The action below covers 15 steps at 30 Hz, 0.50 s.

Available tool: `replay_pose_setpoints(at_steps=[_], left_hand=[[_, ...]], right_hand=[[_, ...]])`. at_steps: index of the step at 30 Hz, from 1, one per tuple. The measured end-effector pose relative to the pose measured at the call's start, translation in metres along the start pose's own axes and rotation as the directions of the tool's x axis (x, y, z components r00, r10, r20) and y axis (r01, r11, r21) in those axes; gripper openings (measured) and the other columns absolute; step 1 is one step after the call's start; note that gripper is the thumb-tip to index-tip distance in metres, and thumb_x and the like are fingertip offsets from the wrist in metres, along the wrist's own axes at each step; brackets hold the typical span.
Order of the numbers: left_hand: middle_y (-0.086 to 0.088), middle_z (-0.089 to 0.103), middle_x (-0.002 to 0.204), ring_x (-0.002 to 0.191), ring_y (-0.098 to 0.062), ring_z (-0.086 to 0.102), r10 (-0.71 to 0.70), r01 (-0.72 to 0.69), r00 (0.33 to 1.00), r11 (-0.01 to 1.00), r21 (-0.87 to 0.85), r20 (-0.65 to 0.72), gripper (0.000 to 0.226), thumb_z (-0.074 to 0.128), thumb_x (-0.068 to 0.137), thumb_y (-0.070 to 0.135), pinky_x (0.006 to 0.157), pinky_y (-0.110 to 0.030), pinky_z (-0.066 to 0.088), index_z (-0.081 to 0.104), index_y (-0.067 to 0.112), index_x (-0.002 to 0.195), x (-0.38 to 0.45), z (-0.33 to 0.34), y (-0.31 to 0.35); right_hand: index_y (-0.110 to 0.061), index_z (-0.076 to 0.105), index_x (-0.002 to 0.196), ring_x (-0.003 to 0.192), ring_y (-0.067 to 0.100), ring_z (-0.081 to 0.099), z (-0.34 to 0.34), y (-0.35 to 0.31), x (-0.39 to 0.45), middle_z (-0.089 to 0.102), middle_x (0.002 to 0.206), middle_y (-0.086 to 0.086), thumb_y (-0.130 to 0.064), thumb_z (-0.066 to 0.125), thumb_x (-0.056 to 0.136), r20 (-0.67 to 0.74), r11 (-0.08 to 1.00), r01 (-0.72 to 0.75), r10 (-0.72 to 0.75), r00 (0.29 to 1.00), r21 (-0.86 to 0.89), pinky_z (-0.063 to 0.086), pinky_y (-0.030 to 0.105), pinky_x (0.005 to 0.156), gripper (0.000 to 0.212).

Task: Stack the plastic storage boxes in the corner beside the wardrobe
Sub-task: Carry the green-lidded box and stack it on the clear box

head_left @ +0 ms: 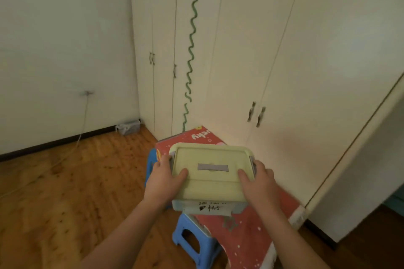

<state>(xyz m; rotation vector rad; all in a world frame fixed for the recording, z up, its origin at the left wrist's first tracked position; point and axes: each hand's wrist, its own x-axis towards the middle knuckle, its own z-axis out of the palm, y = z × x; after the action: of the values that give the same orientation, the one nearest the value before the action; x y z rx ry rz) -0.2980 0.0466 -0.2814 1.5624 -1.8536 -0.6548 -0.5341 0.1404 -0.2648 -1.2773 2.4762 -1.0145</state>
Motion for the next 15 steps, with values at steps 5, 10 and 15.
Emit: replay_pose_setpoints(at_steps=[5,10,15], left_hand=[[0.001,0.052,0.117,0.088,-0.011,0.057,-0.070,0.072,0.995,0.997,0.033,-0.072,0.067,0.055,0.082,0.059,0.071,-0.032,0.057,0.035,0.026,0.138,0.031,-0.057,-0.063],[0.003,0.051,0.113,0.087,-0.009,0.056,-0.129,0.133,0.984,0.991,0.017,-0.126,0.066,0.058,0.083,0.056,0.068,-0.027,0.056,0.036,0.026,0.137,0.058,-0.101,-0.110],[0.005,0.050,0.113,0.086,-0.006,0.056,-0.178,0.181,0.968,0.983,0.001,-0.175,0.066,0.060,0.084,0.054,0.062,-0.020,0.051,0.036,0.025,0.138,0.090,-0.131,-0.148]], right_hand=[[-0.024,0.040,0.146,0.116,0.030,0.053,0.061,-0.071,0.002,0.047,0.134,0.011,-0.052,0.055,0.090,0.048,0.997,0.072,-0.072,0.996,-0.006,0.044,0.037,0.091,0.064],[-0.030,0.035,0.147,0.114,0.029,0.054,0.109,-0.133,0.009,0.045,0.132,0.008,-0.054,0.054,0.090,0.113,0.990,0.132,-0.136,0.984,0.042,0.047,0.039,0.087,0.065],[-0.028,0.034,0.148,0.113,0.026,0.053,0.155,-0.184,0.029,0.045,0.133,0.007,-0.053,0.053,0.092,0.158,0.978,0.210,-0.210,0.965,0.013,0.040,0.033,0.078,0.064]])
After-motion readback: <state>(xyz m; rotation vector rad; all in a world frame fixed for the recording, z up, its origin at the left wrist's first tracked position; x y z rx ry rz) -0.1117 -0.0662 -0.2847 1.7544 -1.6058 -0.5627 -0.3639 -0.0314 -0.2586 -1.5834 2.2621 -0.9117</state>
